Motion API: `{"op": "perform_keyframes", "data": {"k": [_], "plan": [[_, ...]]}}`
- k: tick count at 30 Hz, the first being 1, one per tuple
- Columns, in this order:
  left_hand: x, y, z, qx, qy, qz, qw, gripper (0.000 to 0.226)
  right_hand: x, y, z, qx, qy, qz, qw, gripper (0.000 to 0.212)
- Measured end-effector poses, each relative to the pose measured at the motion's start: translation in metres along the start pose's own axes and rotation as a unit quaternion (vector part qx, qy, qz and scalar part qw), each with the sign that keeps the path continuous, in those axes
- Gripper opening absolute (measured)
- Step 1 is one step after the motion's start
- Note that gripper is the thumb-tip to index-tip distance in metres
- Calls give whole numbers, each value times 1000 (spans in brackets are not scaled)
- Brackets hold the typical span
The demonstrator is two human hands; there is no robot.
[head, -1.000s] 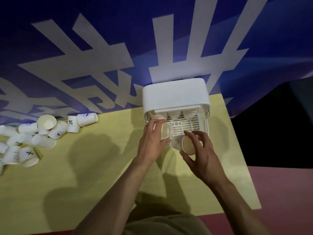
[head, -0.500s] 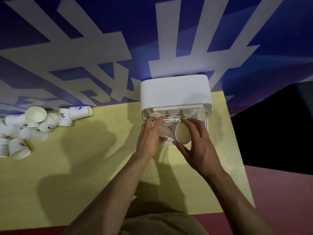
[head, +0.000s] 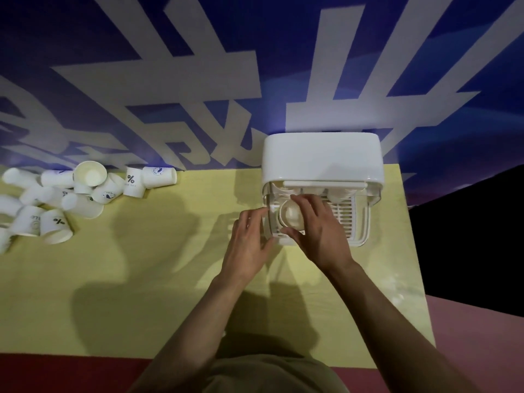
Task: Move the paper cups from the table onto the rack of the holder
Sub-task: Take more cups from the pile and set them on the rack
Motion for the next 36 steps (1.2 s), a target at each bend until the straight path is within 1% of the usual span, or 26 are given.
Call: {"op": "perform_keyframes", "data": {"k": [3, 8, 12, 16, 18, 20, 24, 28, 31, 36], "plan": [[-7, 4, 8, -2, -5, -10, 1000, 65, 15, -9, -3, 14, 19, 41, 999, 72], [-19, 13, 22, -2, 0, -20, 1000, 63, 24, -10, -3, 34, 12, 55, 998, 73], [-29, 20, 36, -9, 1, -22, 1000, 63, 19, -1, 4, 47, 8, 31, 998, 77], [-41, 31, 54, -13, 28, -19, 999, 62, 10, 17, 23, 52, 34, -11, 998, 68], [-47, 36, 67, -17, 39, -19, 999, 61, 9, 24, 41, 40, 37, -34, 998, 63], [-53, 40, 85, -28, 43, -17, 999, 61, 13, 26, 64, 30, 34, -41, 998, 59], [-74, 45, 133, -51, 58, -17, 997, 60, 36, 10, 122, -2, 26, -20, 999, 57], [-120, 46, 197, -80, 75, -40, 993, 59, 74, -23, 183, -32, 35, 18, 999, 55], [-168, 45, 259, -109, 86, -64, 988, 59, 108, -49, 237, -39, 37, 38, 998, 56], [-255, 33, 378, -183, 97, -138, 969, 60, 182, -97, 332, -82, 34, 93, 992, 57]]}}
Point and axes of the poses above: each hand's wrist, its own y-axis away from the middle knuckle, its own x-axis out of the palm, z = x × y, the point moved 9 cm from there along -y, towards the middle knuckle, and after that the axes turned 11 degrees about -x, right-handed, at the moved point
